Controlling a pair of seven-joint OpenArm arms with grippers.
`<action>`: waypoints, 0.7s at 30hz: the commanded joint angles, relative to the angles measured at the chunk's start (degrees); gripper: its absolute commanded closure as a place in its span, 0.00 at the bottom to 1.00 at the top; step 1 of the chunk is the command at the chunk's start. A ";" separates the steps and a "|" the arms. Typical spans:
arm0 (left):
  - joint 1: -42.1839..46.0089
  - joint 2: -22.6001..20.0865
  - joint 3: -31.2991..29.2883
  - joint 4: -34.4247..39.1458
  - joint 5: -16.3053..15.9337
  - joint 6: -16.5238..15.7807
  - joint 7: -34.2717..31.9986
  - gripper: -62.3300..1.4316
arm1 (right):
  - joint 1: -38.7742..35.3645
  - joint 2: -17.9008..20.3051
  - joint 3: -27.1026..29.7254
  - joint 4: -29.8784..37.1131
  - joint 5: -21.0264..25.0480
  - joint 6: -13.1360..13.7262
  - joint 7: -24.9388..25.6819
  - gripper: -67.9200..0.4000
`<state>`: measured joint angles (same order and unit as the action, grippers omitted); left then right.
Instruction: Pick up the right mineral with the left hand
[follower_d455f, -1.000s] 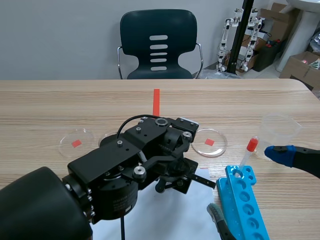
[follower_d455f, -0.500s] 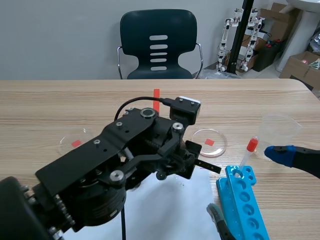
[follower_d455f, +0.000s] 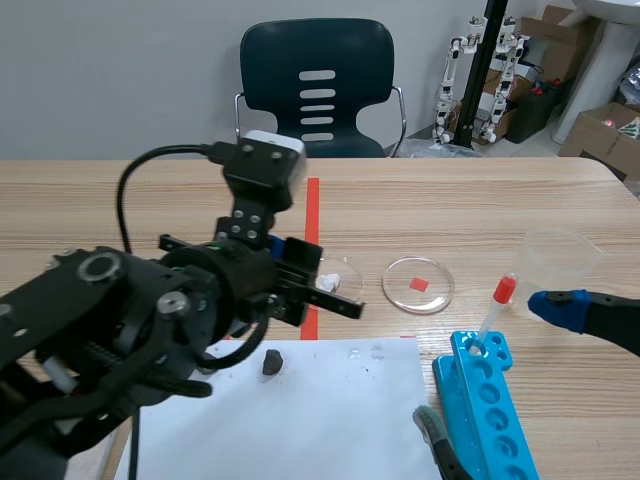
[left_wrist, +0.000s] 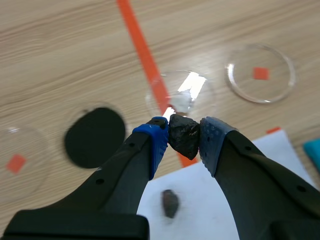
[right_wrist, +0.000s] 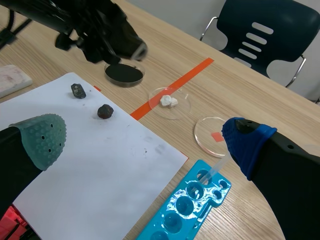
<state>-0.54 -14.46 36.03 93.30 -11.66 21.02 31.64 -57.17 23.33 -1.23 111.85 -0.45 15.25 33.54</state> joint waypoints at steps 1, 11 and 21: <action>1.40 -0.37 -2.62 1.75 -0.96 0.20 -3.34 0.77 | 0.17 0.00 0.31 1.33 0.70 -0.26 0.87 0.00; 11.34 -5.46 -19.37 6.88 -6.93 -14.27 -18.01 0.77 | 0.17 0.00 0.31 1.33 0.70 -0.26 0.87 0.00; 19.21 -12.81 -23.37 6.95 -8.50 -29.75 -34.86 0.77 | 0.17 0.00 0.31 1.33 0.70 -0.26 0.87 0.00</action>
<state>18.35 -26.85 12.82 99.37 -19.97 -8.86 -1.72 -57.17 23.33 -1.23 111.87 -0.43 15.22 33.56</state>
